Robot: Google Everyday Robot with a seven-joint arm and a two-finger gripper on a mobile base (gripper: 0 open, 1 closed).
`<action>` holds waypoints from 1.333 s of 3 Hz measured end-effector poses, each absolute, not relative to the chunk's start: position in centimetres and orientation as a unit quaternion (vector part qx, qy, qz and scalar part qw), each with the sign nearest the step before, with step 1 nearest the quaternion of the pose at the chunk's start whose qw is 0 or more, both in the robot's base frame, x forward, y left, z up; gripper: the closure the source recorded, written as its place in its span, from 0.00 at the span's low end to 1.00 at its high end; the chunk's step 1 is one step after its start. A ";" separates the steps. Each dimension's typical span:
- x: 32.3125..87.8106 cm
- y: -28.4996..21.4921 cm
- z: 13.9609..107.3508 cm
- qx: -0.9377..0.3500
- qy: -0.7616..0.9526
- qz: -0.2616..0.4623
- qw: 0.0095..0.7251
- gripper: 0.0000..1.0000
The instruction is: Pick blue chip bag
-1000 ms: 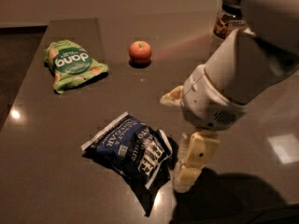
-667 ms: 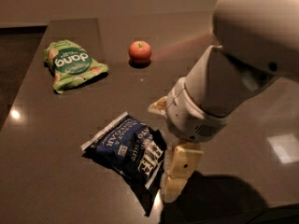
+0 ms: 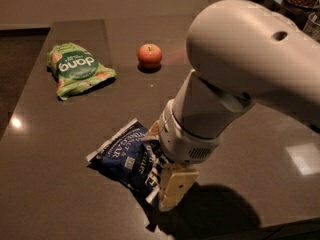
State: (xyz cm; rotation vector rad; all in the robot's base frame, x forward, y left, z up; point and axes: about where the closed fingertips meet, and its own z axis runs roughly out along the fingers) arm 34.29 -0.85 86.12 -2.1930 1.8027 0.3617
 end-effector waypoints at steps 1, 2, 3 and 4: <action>34.9 -0.8 87.1 -0.761 0.622 0.118 0.142 0.49; 37.0 0.5 90.9 -0.759 0.620 0.108 0.170 0.80; 38.7 2.1 93.8 -0.759 0.613 0.101 0.196 1.00; 44.7 6.4 95.3 -0.743 0.616 0.103 0.241 1.00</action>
Offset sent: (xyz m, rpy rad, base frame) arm 0.0440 0.0180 0.0743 0.0555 -0.0919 -0.0257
